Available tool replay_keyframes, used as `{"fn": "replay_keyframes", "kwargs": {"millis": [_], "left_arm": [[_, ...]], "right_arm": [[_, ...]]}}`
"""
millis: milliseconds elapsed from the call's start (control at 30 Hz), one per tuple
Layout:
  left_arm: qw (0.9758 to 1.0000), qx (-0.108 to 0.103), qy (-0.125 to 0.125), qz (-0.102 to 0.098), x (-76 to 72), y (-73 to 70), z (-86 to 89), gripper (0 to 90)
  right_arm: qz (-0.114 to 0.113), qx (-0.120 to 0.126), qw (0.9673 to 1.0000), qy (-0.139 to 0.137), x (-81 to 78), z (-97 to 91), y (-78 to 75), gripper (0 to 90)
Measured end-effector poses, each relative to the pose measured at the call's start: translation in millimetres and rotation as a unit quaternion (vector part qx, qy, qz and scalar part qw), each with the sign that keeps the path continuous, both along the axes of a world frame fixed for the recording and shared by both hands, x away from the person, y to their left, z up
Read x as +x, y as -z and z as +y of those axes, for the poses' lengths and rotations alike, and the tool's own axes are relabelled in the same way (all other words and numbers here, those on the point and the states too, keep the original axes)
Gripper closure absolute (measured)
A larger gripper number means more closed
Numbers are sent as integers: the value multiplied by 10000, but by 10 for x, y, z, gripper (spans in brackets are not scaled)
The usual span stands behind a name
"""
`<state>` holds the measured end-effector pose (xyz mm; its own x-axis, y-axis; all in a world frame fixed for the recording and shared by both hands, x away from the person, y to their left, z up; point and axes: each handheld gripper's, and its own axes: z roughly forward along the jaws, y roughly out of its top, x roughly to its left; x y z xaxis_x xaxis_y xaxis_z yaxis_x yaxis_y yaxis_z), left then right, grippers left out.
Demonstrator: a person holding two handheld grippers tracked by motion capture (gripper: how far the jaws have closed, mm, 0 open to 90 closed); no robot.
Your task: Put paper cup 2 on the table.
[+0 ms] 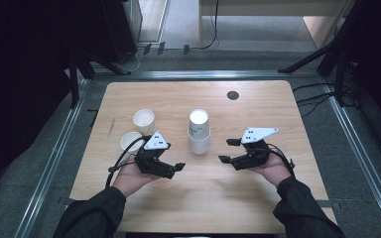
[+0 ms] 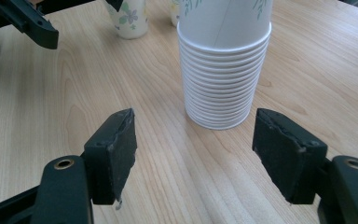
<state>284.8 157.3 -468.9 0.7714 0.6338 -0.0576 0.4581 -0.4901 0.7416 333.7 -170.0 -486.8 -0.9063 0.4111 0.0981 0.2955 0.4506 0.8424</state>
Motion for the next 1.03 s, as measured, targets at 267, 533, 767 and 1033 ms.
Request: {"fn": "replay_keyframes", "kwargs": {"millis": [267,533,767,1033], "left_arm": [[9998,-133,-163,67,47,29,38,140],[9997,-77,-250,23,67,37,72,140],[9996,-104,-262,20,72,31,88,140],[9996,-122,-265,1,72,27,95,140]], "right_arm": [[20,3,10000,-19,1,16,6,306],[-18,19,10000,-40,5,34,5,307],[-20,15,10000,-31,7,33,6,307],[-26,35,10000,-24,9,28,3,307]]}}
